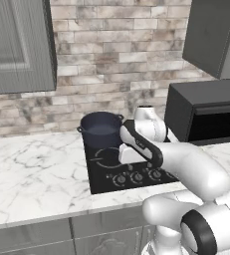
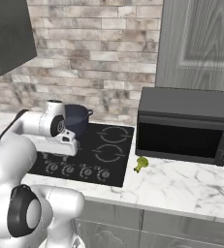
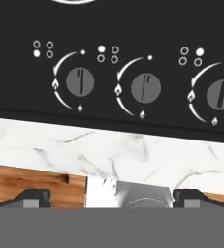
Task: Turn on the burner for the pot on the stove. Wait thirty seconds for the pot to heat up. Then add the broccoli to the pot.
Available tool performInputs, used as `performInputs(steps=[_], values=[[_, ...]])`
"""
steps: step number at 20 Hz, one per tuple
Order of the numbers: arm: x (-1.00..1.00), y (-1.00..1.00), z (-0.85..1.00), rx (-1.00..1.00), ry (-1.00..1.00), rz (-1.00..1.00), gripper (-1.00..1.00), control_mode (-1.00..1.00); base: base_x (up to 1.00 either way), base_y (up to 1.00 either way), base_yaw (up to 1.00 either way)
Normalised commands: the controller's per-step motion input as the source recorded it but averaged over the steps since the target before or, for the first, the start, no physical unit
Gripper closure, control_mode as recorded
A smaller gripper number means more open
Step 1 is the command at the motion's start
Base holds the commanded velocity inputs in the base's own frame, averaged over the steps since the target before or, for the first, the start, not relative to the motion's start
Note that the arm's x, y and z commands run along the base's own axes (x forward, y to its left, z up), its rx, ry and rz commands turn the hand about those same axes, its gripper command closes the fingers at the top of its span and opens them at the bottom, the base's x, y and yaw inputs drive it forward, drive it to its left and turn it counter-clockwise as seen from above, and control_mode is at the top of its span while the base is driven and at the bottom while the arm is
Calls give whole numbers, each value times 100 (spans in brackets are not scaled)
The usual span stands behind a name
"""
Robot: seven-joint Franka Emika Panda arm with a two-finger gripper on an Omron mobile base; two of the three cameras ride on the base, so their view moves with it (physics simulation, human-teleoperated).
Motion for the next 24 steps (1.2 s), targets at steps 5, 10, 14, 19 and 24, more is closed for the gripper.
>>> performInputs(steps=[5,10,14,19,24], values=[[33,-14,-24,0,0,0,-100,-100,0,0,0],[41,-8,-33,0,0,0,-100,-100,0,0,0],[34,-9,-33,0,0,0,-100,-100,0,0,0],[27,-3,-32,-2,0,0,-100,-100,0,0,0],[18,0,-34,-2,0,0,-100,-100,0,0,0]])
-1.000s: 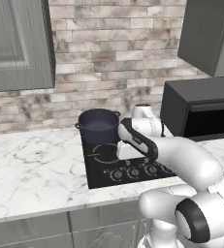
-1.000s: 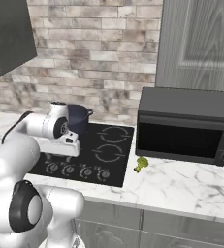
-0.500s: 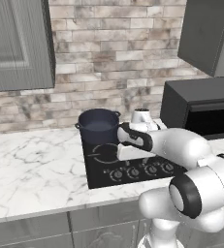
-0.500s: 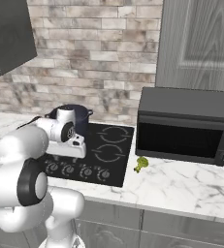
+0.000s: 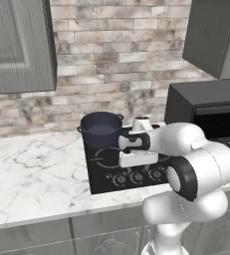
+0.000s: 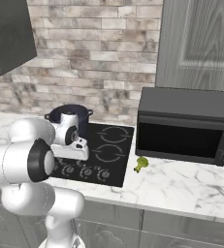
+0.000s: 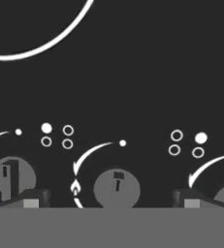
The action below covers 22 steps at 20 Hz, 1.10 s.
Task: Turn on the burner for the pot on the stove. Wait thirty seconds for the pot to heat up. Then add the broccoli to the pot.
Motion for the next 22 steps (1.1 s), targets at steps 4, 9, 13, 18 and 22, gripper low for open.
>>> performInputs(steps=[4,9,13,18,22], values=[[6,0,-35,-2,0,0,-100,-100,0,0,0],[1,0,-29,-1,0,0,-100,-100,0,0,0],[0,0,-16,0,0,0,-100,-100,0,0,0],[-4,-2,0,0,0,0,-100,-100,0,0,0],[-34,-14,0,0,-1,0,-100,-100,0,0,0]])
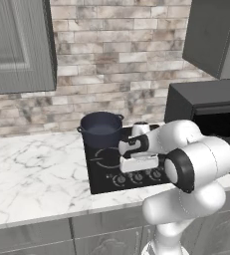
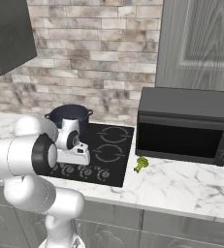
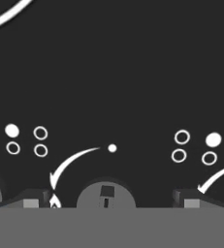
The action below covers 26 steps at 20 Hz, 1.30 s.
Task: Turn on the burner for the pot on the stove. Wait thirty seconds for the pot to heat up. Then add the broccoli to the pot.
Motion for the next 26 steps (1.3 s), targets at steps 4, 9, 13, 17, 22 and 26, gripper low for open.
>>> performInputs(steps=[4,9,13,17,22,26], values=[[0,0,0,0,0,0,-100,-100,0,0,0],[3,1,-3,0,0,0,-100,-100,0,0,0],[5,1,-3,0,0,0,-100,-100,0,0,0],[5,0,-1,0,0,0,-100,-100,0,0,0],[1,0,-7,0,-1,0,-100,-100,0,0,0],[0,0,-14,0,0,0,-100,-100,0,0,0]])
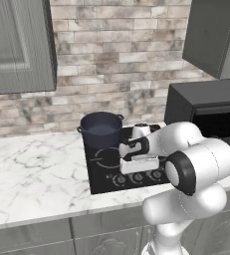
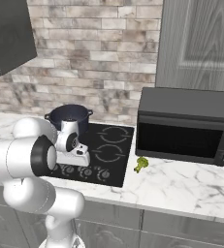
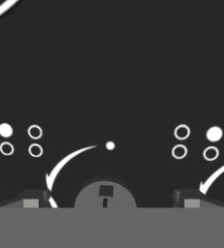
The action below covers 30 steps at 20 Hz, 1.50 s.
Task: Turn on the burner for the pot on the stove. Wait thirty seconds for the pot to heat up. Then add the broccoli to the pot.
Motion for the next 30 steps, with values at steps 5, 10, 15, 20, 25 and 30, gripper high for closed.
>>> performInputs(steps=[5,10,15,20,25,30], values=[[0,0,-23,-3,0,0,-100,-100,0,0,0],[0,0,-17,-2,0,0,-100,-100,0,0,0],[0,0,0,0,0,0,-100,-100,0,0,0],[0,0,0,0,0,0,100,-100,0,0,0],[0,0,0,0,0,0,100,-100,0,0,0],[-1,0,0,0,0,2,100,-100,0,0,0]])
